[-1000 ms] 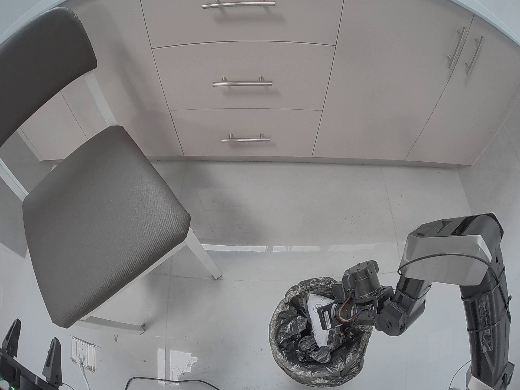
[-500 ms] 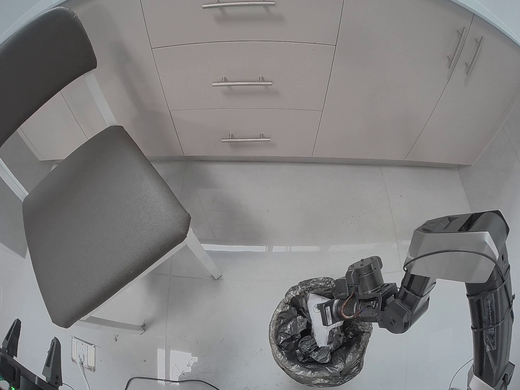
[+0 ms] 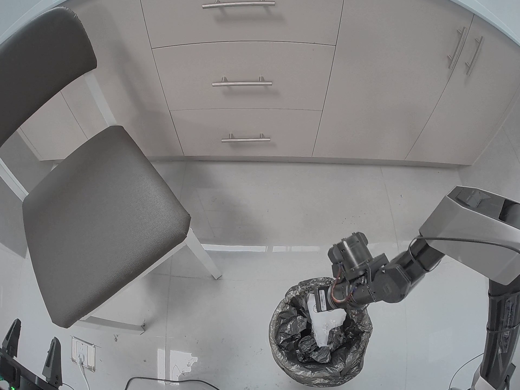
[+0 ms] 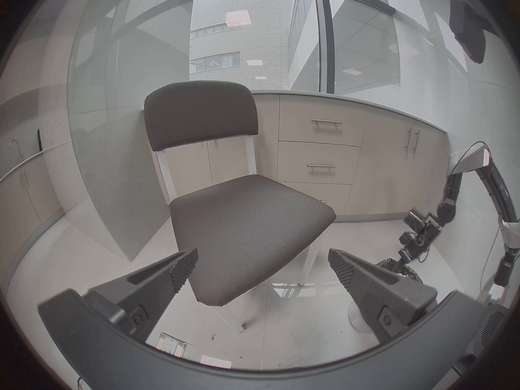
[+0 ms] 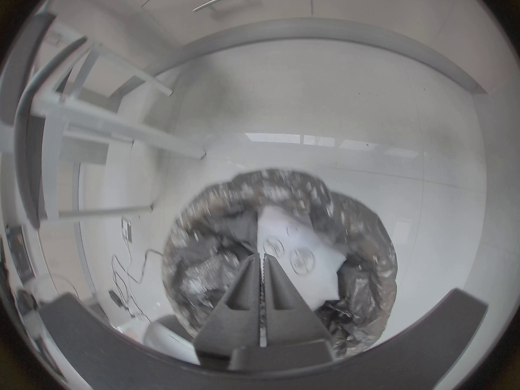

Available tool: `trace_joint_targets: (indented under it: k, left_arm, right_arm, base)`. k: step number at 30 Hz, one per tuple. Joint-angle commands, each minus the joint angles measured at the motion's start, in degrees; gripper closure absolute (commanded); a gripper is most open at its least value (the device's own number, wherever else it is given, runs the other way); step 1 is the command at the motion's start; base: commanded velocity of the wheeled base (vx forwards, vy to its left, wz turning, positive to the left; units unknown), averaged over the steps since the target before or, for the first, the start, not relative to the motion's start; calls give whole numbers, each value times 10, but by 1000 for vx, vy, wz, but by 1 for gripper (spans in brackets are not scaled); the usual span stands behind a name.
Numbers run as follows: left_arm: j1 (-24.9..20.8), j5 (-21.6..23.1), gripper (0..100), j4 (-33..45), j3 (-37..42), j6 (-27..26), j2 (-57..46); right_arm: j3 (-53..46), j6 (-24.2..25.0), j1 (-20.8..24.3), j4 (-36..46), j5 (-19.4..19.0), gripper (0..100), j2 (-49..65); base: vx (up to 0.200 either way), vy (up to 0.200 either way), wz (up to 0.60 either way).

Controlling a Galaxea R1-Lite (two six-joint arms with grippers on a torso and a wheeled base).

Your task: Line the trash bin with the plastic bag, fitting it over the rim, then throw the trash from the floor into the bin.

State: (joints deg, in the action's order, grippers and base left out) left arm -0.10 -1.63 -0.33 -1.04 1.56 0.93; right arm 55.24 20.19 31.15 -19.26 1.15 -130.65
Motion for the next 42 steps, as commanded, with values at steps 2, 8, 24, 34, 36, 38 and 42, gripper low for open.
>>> trace_joint_targets:
  k: [2, 8, 24, 34, 36, 38, 42]
  left_arm:
    - [0, 0, 0, 0, 10, 0, -8]
    - [0, -1, 0, 0, 10, 0, -8]
    - [0, 0, 0, -1, 10, 0, -8]
    - [0, 0, 0, 0, 10, 0, -8]
    - [0, 0, 0, 0, 10, 0, -8]
    - [0, 0, 0, 0, 10, 0, -8]
    - [0, 0, 0, 0, 10, 0, -8]
  right_arm:
    - [162, 87, 29, 104, 22, 100, -60]
    - [206, 93, 38, 138, 54, 100, -97]
    - [182, 120, 51, 223, 66, 100, -70]
    - [174, 121, 61, 295, 106, 100, -58]
    - [174, 119, 64, 294, 134, 100, -66]
    - [179, 118, 68, 292, 151, 100, -78]
    - [183, 115, 75, 291, 170, 100, -91]
  base:
    - [0, 0, 0]
    - [0, 0, 0]
    - [0, 0, 0]
    - [0, 0, 0]
    - [0, 0, 0]
    - [0, 0, 0]
    - [0, 0, 0]
